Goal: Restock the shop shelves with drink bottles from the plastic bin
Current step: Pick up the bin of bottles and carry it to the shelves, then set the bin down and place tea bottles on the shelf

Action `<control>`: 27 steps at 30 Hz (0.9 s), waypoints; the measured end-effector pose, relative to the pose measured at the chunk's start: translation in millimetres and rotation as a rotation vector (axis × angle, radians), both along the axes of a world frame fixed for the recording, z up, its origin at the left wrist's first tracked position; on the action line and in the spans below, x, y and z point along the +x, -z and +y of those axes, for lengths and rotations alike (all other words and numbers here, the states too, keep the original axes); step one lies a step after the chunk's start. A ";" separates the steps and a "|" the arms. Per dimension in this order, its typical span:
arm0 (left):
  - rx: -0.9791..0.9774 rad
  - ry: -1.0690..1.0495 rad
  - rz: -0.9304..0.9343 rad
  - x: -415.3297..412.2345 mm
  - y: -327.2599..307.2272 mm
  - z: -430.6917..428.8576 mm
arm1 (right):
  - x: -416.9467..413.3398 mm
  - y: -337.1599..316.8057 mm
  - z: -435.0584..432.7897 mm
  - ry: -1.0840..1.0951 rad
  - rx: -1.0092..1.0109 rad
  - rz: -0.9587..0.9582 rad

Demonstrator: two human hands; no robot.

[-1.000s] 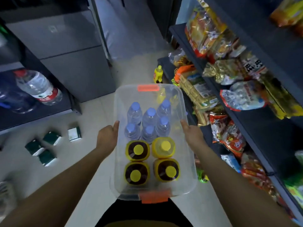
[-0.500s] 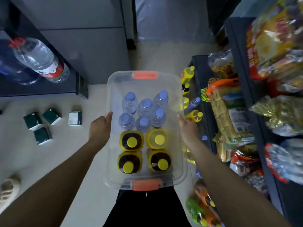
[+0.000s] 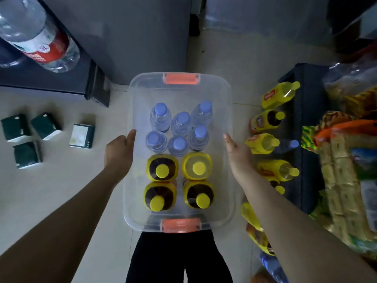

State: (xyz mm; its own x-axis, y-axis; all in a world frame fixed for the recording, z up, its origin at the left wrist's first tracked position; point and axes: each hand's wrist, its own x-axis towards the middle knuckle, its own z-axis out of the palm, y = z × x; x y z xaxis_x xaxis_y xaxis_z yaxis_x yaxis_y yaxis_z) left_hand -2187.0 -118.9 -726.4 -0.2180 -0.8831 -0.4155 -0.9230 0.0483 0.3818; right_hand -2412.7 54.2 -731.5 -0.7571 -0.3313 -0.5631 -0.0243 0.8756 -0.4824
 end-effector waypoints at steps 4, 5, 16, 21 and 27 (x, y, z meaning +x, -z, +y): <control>0.005 0.007 0.002 0.5 57.5 -27.8 | 1.0 61.9 -26.9 0.018 -0.007 -0.013; 0.006 0.007 0.005 0.0 70.8 -34.0 | 1.4 75.8 -33.1 0.032 -0.012 -0.019; -0.034 0.015 -0.020 -6.1 176.4 -96.7 | -4.7 183.3 -94.4 0.099 -0.083 -0.034; -0.031 0.001 -0.027 -13.2 200.9 -112.7 | -9.4 206.8 -112.0 0.076 -0.105 -0.007; -0.030 -0.074 -0.013 -20.1 218.3 -118.6 | -10.2 214.4 -121.9 0.048 -0.126 0.030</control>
